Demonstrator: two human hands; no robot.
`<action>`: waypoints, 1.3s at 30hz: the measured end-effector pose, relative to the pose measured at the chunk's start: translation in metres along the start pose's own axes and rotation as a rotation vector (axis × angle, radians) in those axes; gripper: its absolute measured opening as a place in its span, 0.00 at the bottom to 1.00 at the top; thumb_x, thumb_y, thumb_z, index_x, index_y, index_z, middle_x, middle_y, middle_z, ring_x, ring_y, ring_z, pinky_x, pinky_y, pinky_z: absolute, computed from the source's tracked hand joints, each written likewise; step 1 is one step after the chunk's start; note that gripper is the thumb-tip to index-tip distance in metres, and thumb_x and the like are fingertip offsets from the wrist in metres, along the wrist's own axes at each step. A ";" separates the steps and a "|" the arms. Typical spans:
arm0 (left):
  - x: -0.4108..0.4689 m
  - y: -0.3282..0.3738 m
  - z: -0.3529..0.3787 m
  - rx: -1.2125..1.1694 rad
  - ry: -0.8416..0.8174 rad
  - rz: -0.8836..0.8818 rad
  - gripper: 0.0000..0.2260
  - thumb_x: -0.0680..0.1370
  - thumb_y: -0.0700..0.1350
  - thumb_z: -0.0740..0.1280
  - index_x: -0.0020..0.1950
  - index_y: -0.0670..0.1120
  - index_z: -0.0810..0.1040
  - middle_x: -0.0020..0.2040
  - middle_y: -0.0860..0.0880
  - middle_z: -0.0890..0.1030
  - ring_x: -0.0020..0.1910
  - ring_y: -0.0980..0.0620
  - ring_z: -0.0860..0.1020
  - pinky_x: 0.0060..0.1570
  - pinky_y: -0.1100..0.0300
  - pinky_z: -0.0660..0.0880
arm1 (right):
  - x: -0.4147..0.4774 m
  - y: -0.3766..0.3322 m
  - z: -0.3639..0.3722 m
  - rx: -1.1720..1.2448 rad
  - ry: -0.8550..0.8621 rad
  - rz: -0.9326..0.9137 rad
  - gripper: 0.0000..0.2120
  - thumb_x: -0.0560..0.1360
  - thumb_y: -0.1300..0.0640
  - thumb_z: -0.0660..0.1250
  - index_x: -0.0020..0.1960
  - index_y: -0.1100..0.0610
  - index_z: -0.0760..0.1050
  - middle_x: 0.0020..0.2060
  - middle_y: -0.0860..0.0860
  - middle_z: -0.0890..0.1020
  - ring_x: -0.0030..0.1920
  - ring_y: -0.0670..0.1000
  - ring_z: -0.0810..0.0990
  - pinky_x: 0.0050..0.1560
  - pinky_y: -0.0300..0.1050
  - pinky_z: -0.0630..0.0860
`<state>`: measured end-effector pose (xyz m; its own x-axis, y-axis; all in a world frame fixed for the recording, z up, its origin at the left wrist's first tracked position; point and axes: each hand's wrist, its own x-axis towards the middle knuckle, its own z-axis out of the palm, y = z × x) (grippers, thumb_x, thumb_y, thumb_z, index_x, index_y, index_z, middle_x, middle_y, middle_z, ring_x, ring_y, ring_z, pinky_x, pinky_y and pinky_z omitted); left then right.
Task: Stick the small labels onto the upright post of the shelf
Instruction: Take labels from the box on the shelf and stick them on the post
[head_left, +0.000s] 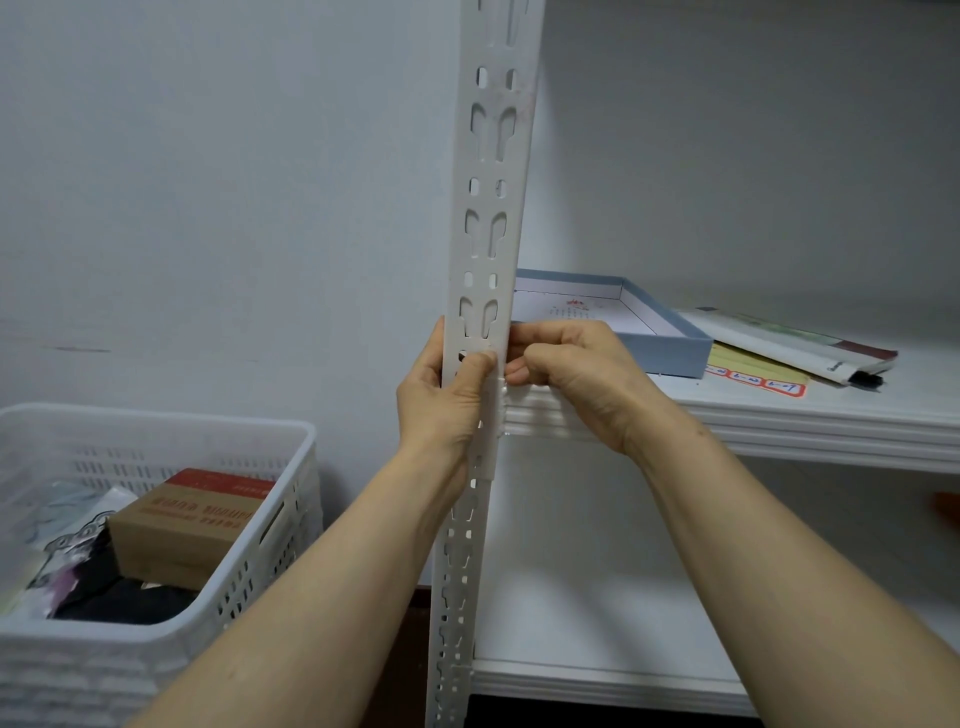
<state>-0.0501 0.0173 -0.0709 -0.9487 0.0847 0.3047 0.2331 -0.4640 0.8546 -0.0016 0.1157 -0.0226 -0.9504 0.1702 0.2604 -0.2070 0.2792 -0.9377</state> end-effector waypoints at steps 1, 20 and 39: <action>0.000 0.000 0.000 0.002 -0.006 -0.001 0.16 0.75 0.35 0.64 0.61 0.45 0.79 0.45 0.50 0.83 0.39 0.60 0.80 0.44 0.66 0.77 | 0.000 0.000 0.000 -0.001 0.001 0.001 0.19 0.68 0.74 0.59 0.46 0.55 0.82 0.49 0.59 0.84 0.48 0.52 0.81 0.59 0.46 0.77; -0.003 0.006 -0.012 -0.097 -0.122 -0.086 0.15 0.76 0.38 0.65 0.61 0.48 0.80 0.52 0.50 0.85 0.46 0.57 0.82 0.46 0.65 0.79 | 0.000 0.003 0.016 -0.077 0.186 -0.094 0.09 0.71 0.65 0.68 0.43 0.52 0.82 0.38 0.53 0.85 0.35 0.44 0.77 0.41 0.34 0.77; 0.009 0.011 -0.021 0.323 -0.117 0.194 0.09 0.75 0.42 0.70 0.41 0.57 0.81 0.40 0.51 0.84 0.42 0.55 0.80 0.48 0.58 0.78 | -0.002 0.005 0.005 -0.023 0.050 -0.091 0.15 0.72 0.69 0.65 0.51 0.54 0.82 0.45 0.49 0.86 0.50 0.50 0.83 0.56 0.39 0.78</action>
<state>-0.0609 -0.0058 -0.0675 -0.8540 0.1316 0.5034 0.4786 -0.1812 0.8592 -0.0020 0.1125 -0.0287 -0.9150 0.1895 0.3561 -0.2863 0.3168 -0.9043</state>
